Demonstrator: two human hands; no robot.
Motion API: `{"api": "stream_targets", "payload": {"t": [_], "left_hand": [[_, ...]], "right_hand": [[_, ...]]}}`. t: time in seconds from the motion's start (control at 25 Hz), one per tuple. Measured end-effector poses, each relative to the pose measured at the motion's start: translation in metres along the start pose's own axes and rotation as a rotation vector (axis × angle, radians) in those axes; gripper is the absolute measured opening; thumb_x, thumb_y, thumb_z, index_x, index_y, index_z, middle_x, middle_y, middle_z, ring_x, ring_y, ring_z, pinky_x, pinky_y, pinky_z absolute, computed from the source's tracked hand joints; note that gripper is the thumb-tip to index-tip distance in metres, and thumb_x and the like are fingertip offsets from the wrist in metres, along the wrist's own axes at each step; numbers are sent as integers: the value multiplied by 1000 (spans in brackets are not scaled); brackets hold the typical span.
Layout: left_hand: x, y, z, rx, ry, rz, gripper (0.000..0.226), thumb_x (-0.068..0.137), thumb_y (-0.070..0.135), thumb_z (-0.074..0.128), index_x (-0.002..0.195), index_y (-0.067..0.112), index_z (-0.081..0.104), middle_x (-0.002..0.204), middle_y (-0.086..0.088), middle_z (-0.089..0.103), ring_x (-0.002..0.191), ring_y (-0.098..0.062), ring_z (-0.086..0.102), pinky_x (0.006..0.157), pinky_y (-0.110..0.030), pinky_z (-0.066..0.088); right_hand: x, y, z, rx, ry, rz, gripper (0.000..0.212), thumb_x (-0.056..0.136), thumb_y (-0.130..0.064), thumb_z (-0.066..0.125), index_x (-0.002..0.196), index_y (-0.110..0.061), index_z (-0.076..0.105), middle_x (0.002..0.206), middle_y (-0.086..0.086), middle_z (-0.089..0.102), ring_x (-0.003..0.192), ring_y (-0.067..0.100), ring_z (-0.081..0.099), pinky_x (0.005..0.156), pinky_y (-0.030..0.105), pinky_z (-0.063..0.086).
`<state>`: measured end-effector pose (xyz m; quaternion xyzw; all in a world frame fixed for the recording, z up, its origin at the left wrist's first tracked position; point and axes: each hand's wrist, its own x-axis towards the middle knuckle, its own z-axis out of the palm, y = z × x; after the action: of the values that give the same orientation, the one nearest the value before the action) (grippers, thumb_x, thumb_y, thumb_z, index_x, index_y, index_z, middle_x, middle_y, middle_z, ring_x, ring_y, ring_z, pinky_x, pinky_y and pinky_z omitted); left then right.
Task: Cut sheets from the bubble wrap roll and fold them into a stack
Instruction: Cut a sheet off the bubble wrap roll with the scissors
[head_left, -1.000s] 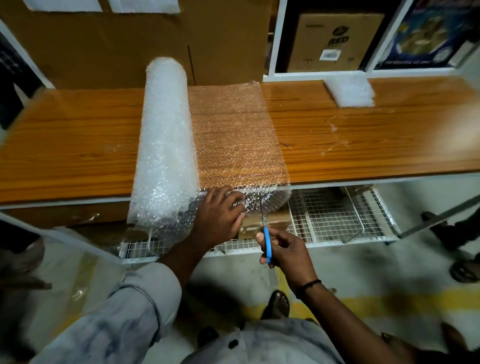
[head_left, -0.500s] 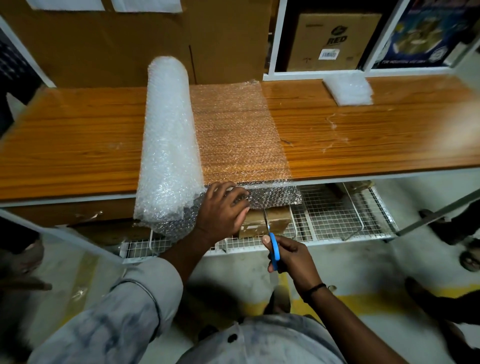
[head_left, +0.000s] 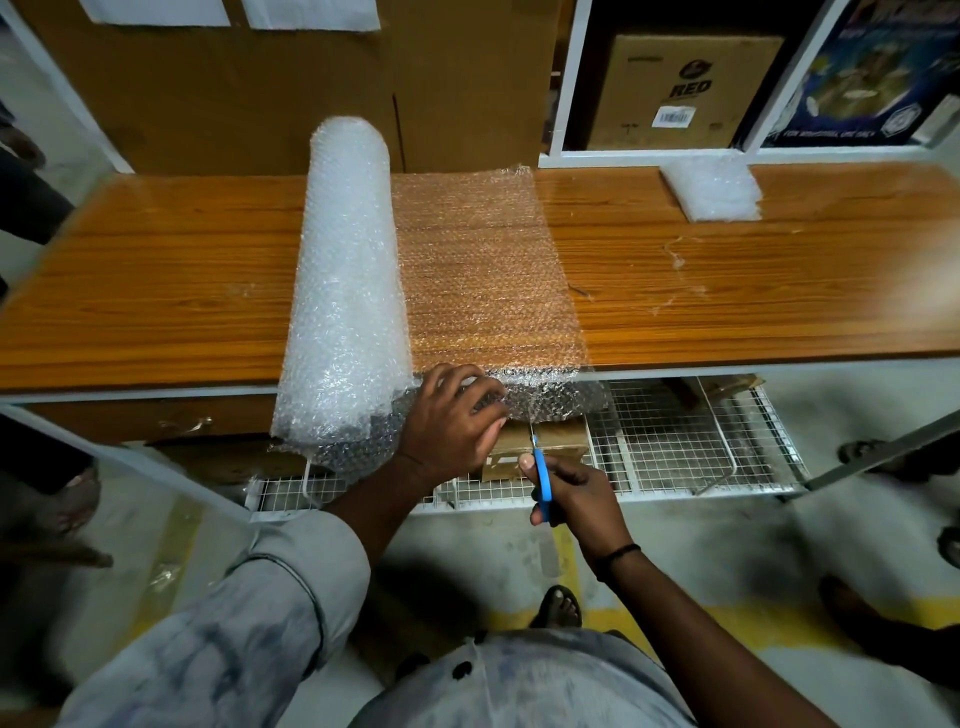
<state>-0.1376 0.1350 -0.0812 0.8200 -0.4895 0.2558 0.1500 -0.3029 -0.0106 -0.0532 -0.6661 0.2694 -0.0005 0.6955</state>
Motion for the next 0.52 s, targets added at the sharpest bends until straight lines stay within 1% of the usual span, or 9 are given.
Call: {"api": "stream_targets", "payload": {"t": [0.08, 0.2, 0.32, 0.44, 0.52], "left_hand": [[1, 1, 1, -7, 1, -5, 13, 91, 30, 68, 97, 22, 76, 116, 2, 71, 115, -30, 60, 100, -49, 42], [1, 2, 2, -9, 8, -6, 13, 91, 29, 68, 97, 22, 76, 116, 2, 71, 114, -30, 61, 98, -48, 41], [-1, 3, 3, -8, 9, -5, 14, 90, 30, 68, 99, 21, 77, 115, 2, 72, 113, -30, 61, 99, -48, 41], [-1, 6, 2, -18, 15, -7, 14, 90, 29, 69, 99, 22, 77, 115, 2, 72, 112, -30, 61, 98, -47, 41], [0, 7, 1, -26, 18, -10, 14, 89, 28, 69, 99, 22, 76, 115, 2, 71, 112, -30, 61, 97, -47, 40]], "right_hand": [[1, 1, 0, 10, -13, -10, 18, 89, -33, 76, 98, -19, 82, 62, -4, 68, 59, 29, 62, 56, 29, 42], [2, 2, 0, 27, -34, -18, 24, 83, -43, 77, 95, -23, 83, 62, 1, 65, 61, 30, 63, 58, 31, 43], [4, 2, 0, 49, -56, -15, 29, 80, -49, 76, 92, -22, 83, 63, 5, 62, 60, 29, 63, 59, 32, 41], [7, 4, 1, 63, -42, -34, 29, 83, -42, 77, 94, -16, 82, 59, 6, 62, 55, 26, 60, 54, 28, 40], [8, 6, 2, 63, -42, -58, 23, 88, -36, 77, 94, -15, 82, 57, 11, 60, 52, 24, 57, 52, 27, 39]]}}
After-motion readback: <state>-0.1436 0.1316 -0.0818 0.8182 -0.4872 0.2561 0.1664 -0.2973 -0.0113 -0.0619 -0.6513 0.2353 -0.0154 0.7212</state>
